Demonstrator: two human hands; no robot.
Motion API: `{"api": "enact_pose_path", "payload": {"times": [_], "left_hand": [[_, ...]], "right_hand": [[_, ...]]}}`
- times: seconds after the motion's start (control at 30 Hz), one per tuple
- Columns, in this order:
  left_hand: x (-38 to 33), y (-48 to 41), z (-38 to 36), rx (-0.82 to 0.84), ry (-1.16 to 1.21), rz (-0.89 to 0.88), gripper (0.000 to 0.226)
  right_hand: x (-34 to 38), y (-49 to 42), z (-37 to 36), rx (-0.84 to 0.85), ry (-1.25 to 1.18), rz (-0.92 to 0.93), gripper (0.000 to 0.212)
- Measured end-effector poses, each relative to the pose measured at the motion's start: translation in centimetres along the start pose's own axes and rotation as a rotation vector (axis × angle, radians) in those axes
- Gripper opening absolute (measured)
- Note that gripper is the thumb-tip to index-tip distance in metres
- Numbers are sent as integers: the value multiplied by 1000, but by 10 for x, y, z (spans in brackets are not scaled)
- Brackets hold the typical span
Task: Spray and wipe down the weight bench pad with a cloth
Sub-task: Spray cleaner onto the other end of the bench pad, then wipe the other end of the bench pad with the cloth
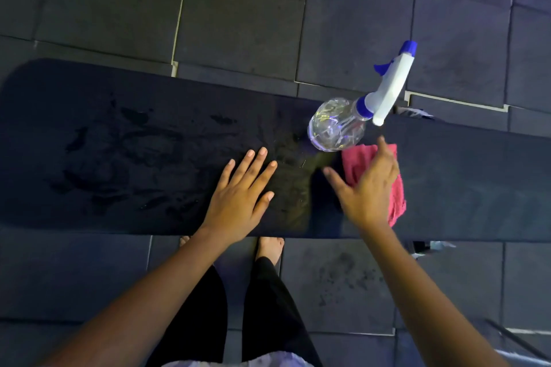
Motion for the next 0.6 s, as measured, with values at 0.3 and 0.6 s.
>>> {"api": "enact_pose_path", "payload": {"times": [0.3,0.6], "left_hand": [[11,2,8,26,-32,-72,57],[49,10,17,0,-79,-110,56]], "right_hand": [[-27,43,-32,-205,152,-182,61],[0,65,-21,195,587,293,75]]}}
Point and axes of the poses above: each hand's wrist, its own y-axis away from the middle knuckle, its own z-axis out of the back of the hand, x = y × z, the point moved 1 cm from there along -y, towards the middle knuckle, and after that the axes turned 6 degrees about x, right-handed, at the moved point
